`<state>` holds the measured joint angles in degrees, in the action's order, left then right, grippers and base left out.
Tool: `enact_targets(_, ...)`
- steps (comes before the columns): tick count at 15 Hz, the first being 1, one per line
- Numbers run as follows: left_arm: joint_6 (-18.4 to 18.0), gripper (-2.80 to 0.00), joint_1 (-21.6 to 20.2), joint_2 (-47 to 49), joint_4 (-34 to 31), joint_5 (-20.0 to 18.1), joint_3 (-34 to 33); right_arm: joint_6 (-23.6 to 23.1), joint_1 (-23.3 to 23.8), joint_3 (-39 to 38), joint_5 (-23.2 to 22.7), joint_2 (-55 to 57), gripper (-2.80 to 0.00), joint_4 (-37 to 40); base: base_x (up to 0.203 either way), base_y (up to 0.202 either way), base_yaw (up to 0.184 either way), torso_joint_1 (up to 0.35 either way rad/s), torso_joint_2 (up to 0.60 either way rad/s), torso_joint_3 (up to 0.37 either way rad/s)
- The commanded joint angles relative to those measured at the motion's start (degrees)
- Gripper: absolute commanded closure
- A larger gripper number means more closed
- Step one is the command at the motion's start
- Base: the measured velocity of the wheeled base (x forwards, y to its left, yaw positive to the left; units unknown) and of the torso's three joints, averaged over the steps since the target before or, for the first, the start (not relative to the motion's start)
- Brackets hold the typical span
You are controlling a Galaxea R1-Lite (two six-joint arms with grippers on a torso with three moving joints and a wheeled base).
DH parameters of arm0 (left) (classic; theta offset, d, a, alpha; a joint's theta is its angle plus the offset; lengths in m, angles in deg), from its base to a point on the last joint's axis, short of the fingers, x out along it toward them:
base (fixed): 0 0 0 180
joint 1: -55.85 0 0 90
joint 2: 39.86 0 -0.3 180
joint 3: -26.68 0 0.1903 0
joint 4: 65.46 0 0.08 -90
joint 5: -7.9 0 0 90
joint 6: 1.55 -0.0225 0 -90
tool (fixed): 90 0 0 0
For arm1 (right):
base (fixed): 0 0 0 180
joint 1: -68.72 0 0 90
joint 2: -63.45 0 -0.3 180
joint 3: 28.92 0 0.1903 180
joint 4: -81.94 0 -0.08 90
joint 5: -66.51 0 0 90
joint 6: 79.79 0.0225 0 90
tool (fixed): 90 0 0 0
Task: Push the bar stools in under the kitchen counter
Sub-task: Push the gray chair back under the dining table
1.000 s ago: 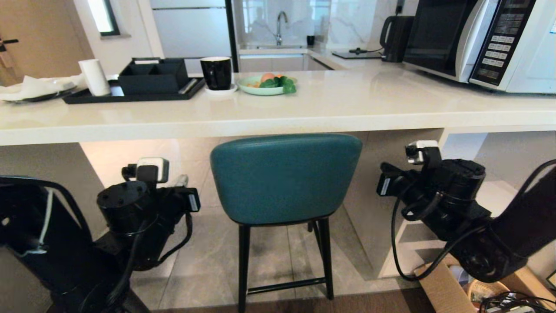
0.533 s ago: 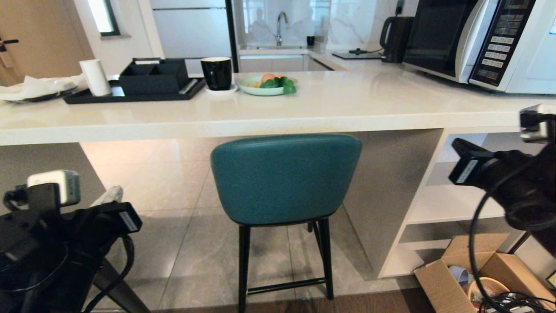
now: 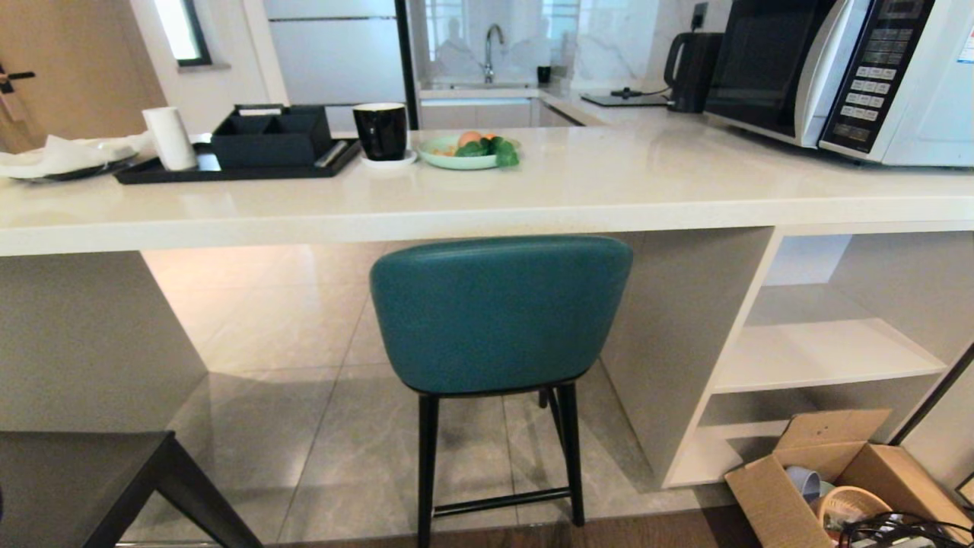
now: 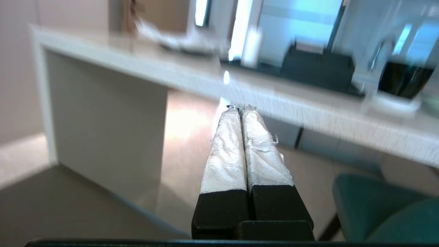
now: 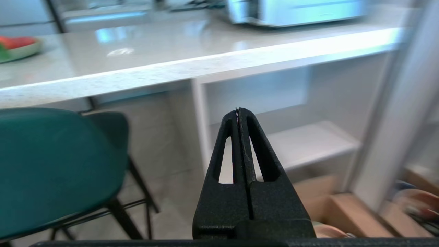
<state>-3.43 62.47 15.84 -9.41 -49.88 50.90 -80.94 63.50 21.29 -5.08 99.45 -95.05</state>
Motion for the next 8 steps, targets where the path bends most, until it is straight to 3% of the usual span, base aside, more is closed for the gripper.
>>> enact_targets(1,-0.93,0.0,-1.52,-12.08,-3.77,-0.55,0.0,-0.06,2.8,0.04,0.18,-12.53,0.0,4.99,0.0,0.0,0.0,0.0,0.0,0.0)
enact_targets(5,-4.13,0.0,-6.91,-28.78,-17.58,-5.9,0.15,-0.16,4.98,0.45,-0.08,-27.42,0.0,19.77,0.0,0.0,0.0,0.0,0.0,0.0)
enact_targets(8,-4.19,0.0,-6.77,-43.61,-35.74,-12.46,1.65,-0.56,5.27,-1.78,-5.01,-34.78,0.0,25.07,0.0,0.0,0.0,0.0,0.0,0.0)
